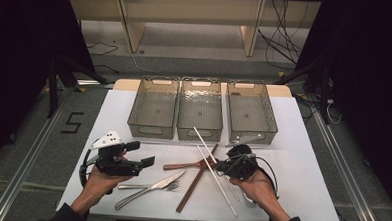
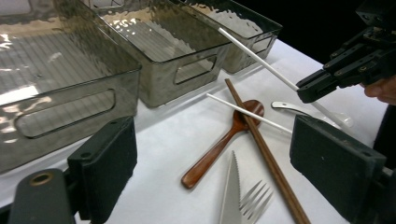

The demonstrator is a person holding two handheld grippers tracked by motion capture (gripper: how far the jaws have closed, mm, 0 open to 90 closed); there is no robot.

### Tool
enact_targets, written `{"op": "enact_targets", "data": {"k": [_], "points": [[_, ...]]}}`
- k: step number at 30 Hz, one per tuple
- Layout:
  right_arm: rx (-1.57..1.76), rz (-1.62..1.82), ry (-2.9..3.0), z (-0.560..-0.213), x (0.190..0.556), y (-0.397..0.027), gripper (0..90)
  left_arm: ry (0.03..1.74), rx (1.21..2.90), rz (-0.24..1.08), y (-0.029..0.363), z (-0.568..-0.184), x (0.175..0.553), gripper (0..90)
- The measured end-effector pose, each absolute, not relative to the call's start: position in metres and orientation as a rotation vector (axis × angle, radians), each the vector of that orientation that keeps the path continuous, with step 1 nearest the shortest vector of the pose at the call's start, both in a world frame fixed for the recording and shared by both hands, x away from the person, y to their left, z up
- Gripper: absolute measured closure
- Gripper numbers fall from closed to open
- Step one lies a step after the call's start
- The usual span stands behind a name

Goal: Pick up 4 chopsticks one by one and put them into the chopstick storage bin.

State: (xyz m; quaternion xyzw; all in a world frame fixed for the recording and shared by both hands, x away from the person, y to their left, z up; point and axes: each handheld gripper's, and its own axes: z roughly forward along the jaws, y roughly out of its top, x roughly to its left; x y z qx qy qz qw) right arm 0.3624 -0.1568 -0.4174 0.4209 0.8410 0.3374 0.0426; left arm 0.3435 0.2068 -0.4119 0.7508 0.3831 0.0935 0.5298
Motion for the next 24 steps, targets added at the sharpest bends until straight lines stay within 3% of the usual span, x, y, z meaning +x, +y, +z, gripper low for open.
{"op": "enact_targets", "data": {"k": [24], "points": [[1.147, 1.206, 2.532, -0.402, 0.351, -0.131, 85.5, 0.960, 1.792, 0.044, 0.163, -0.409, 0.358, 18.2]]}}
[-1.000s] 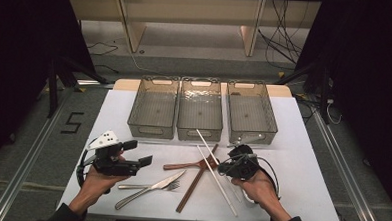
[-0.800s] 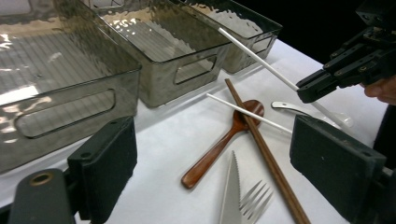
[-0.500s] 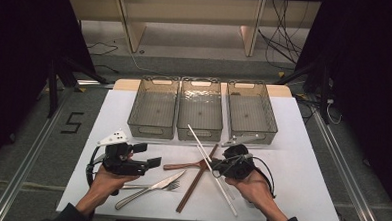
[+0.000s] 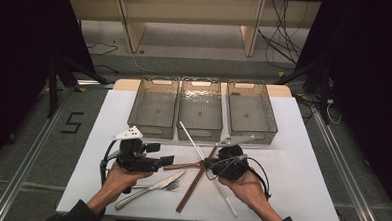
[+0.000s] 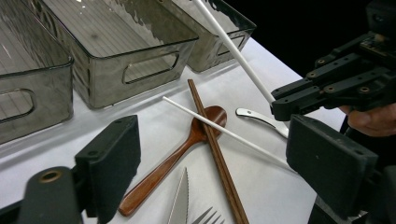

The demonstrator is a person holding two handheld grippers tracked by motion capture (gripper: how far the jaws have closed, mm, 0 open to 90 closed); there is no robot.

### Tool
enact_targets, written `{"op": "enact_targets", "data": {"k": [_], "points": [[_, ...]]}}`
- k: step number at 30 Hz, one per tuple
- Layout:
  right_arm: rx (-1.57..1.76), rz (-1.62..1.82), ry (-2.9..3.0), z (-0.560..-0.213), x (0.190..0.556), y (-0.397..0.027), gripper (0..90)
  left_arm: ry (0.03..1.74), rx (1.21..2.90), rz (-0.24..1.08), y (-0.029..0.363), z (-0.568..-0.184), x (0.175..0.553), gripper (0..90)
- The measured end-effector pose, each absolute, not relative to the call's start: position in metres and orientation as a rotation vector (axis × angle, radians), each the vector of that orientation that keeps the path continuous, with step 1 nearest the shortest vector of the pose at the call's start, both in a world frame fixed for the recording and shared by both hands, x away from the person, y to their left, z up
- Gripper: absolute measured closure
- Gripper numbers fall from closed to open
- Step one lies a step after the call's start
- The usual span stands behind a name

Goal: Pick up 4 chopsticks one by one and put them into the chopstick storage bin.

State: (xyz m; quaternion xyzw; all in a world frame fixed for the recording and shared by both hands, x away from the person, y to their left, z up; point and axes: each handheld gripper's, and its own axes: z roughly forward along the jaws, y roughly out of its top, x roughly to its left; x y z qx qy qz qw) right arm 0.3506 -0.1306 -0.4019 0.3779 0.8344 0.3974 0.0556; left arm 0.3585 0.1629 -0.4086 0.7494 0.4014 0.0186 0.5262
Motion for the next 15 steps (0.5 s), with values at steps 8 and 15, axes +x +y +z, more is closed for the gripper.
{"op": "enact_targets", "data": {"k": [8, 15], "points": [[1.112, 1.229, 2.531, -0.401, 0.347, -0.122, 85.5, 0.998, 1.749, -0.056, 0.152, -0.409, 0.367, 21.3], [1.065, 1.244, 2.535, -0.402, 0.344, -0.112, 85.5, 1.031, 1.727, -0.114, 0.144, -0.411, 0.374, 28.2]]}}
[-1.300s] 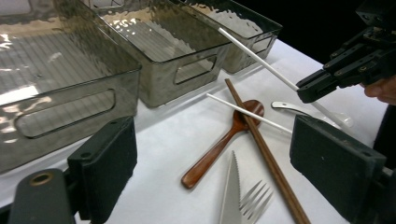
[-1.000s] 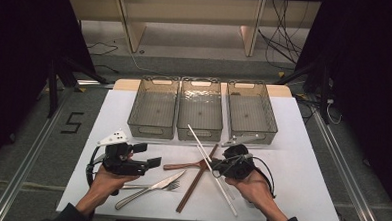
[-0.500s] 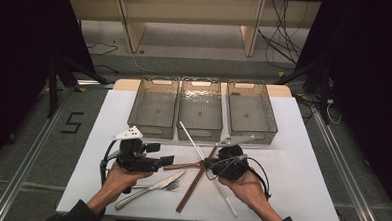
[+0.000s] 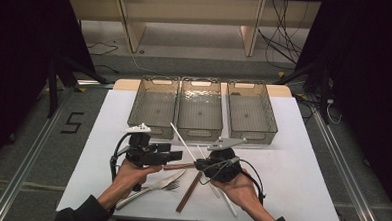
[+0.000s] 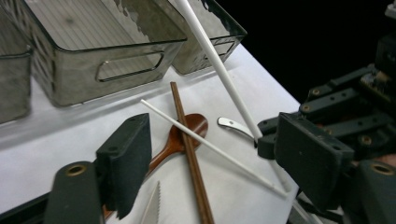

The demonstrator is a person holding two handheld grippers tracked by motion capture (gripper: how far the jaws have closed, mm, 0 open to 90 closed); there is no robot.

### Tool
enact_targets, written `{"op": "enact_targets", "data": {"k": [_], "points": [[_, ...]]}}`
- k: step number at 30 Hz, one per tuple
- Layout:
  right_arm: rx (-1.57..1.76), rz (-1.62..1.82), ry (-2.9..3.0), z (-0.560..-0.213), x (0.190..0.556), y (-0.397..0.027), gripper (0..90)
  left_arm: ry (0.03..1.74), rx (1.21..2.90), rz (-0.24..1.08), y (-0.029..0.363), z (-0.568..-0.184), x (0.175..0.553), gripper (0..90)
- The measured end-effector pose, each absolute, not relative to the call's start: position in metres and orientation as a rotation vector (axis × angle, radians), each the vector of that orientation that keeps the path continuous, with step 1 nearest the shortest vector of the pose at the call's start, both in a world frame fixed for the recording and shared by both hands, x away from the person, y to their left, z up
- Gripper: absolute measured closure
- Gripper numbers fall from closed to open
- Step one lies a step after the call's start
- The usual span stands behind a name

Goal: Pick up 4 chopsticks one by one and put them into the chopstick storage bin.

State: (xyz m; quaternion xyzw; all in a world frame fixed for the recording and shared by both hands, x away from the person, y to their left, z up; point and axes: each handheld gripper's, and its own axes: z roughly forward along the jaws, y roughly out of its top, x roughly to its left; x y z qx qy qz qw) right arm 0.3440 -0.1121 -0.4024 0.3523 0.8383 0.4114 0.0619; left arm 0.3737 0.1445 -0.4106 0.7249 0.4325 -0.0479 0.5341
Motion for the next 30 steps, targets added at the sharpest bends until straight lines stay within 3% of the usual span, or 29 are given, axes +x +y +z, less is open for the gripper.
{"op": "enact_targets", "data": {"k": [6, 18, 30], "points": [[1.042, 1.269, 2.534, -0.403, 0.342, -0.105, 85.5, 1.043, 1.697, -0.146, 0.137, -0.410, 0.376, 36.8], [1.024, 1.314, 2.524, -0.403, 0.339, -0.099, 85.5, 1.045, 1.634, -0.243, 0.136, -0.416, 0.380, 62.5], [1.010, 1.349, 2.519, -0.404, 0.339, -0.098, 85.5, 1.019, 1.595, -0.305, 0.137, -0.416, 0.380, 78.6]]}}
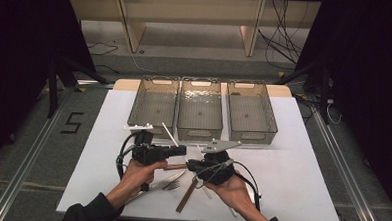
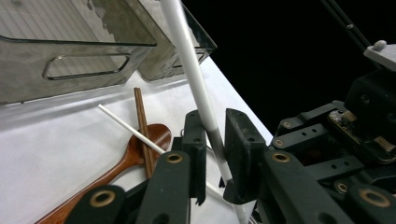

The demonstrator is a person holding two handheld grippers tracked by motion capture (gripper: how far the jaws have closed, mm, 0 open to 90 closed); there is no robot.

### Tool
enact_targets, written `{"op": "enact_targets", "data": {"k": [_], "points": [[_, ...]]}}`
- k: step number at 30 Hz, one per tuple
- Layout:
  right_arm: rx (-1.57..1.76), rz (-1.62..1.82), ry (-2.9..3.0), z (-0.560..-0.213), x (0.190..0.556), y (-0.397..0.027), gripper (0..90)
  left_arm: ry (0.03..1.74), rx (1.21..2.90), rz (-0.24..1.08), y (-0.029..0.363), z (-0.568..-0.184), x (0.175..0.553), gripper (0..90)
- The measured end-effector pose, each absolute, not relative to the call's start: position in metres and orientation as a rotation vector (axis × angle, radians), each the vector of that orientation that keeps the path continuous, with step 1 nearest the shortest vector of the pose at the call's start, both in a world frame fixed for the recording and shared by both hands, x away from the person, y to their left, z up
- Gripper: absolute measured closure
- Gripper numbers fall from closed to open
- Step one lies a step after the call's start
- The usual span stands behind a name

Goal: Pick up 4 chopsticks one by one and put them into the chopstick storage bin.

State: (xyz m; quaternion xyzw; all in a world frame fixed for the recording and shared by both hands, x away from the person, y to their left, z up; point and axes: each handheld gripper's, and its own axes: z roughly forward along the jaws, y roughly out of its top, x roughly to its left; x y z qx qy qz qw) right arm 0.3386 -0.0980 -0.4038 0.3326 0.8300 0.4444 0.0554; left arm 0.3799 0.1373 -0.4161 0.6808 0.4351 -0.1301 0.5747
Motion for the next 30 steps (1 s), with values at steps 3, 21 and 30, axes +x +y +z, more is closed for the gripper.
{"op": "enact_targets", "data": {"k": [3, 21, 30], "points": [[1.010, 1.361, 2.518, -0.404, 0.338, -0.098, 85.3, 1.012, 1.571, -0.344, 0.138, -0.415, 0.380, 82.5], [1.064, 1.317, 2.548, -0.397, 0.342, -0.132, 48.9, 1.049, 1.564, -0.289, 0.173, -0.399, 0.395, 84.7], [1.142, 1.249, 2.528, -0.401, 0.344, -0.155, 38.2, 1.065, 1.549, -0.275, 0.193, -0.388, 0.406, 84.7]]}}
